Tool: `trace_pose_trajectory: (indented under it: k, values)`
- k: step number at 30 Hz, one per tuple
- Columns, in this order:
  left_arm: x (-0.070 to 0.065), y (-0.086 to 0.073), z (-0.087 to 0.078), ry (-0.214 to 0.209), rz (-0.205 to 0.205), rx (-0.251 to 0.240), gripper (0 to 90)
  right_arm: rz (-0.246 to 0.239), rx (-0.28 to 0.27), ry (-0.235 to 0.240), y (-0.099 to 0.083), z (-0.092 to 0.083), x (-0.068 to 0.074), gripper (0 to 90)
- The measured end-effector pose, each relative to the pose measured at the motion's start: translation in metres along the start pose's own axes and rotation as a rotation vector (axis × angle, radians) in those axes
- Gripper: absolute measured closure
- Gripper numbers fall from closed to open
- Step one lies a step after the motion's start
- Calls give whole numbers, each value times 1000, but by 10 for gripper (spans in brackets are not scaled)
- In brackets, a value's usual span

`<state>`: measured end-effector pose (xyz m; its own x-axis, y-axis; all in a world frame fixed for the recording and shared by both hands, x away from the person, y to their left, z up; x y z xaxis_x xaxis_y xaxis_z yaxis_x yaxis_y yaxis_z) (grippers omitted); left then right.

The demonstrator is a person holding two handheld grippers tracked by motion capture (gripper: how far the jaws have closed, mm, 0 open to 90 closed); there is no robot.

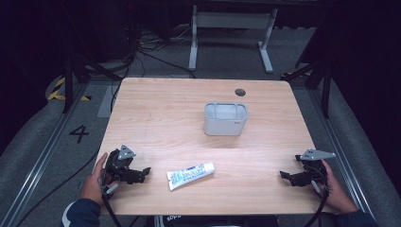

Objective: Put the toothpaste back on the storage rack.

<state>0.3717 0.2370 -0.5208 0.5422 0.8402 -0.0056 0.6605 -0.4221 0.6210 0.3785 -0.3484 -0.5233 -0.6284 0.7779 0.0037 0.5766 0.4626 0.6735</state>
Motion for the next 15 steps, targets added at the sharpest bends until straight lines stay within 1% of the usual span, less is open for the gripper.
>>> trace_pose_trajectory:
  k: [3,4,5,6,10,13,15]
  values:
    - [1,0,0,-7,1,-4,2,1,0,-2,0,0,0,4]
    - [2,1,1,-2,4,-5,1,5,-1,-2,0,0,0,4]
    - [2,1,1,-5,-3,-8,1,6,-1,-4,0,0,0,4]
    - [3,2,2,-1,4,-7,0,6,-1,-4,0,0,0,4]
    - [3,2,2,-12,9,-7,0,8,1,-6,0,0,0,4]
    - [4,2,2,-10,14,0,0,5,0,-6,0,0,0,4]
    - [3,3,3,-5,-1,-5,0,-1,-1,-3,0,0,0,5]
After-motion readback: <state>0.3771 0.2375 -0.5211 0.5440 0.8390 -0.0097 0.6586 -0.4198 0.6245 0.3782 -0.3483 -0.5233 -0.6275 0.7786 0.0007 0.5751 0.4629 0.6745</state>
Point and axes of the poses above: each handheld gripper's, and its own axes: z roughly forward along the jaws, y roughly out of its top, x roughly to its left, the point moved 5 cm from there along z, roughly forward along the jaws, and after that the axes turned 3 degrees about x, right-handed, at the moved point
